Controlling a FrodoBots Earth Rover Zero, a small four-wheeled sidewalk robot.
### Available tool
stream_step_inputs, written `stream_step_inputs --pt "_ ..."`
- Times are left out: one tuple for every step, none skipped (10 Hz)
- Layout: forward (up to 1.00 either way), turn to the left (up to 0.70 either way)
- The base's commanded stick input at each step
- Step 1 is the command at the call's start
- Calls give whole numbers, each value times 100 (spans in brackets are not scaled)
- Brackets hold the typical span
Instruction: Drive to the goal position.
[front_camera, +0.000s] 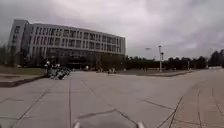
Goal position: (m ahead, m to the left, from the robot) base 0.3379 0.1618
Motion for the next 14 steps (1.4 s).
stream_step_inputs --pt "45 27" --pt "45 27" --pt "45 24" --pt "45 21" --pt "45 18" --pt "45 15" --pt "45 11" --pt "45 8" --pt "45 5" --pt "45 2" --pt "45 0" --pt "45 0" --pt "45 0" --pt "45 0"
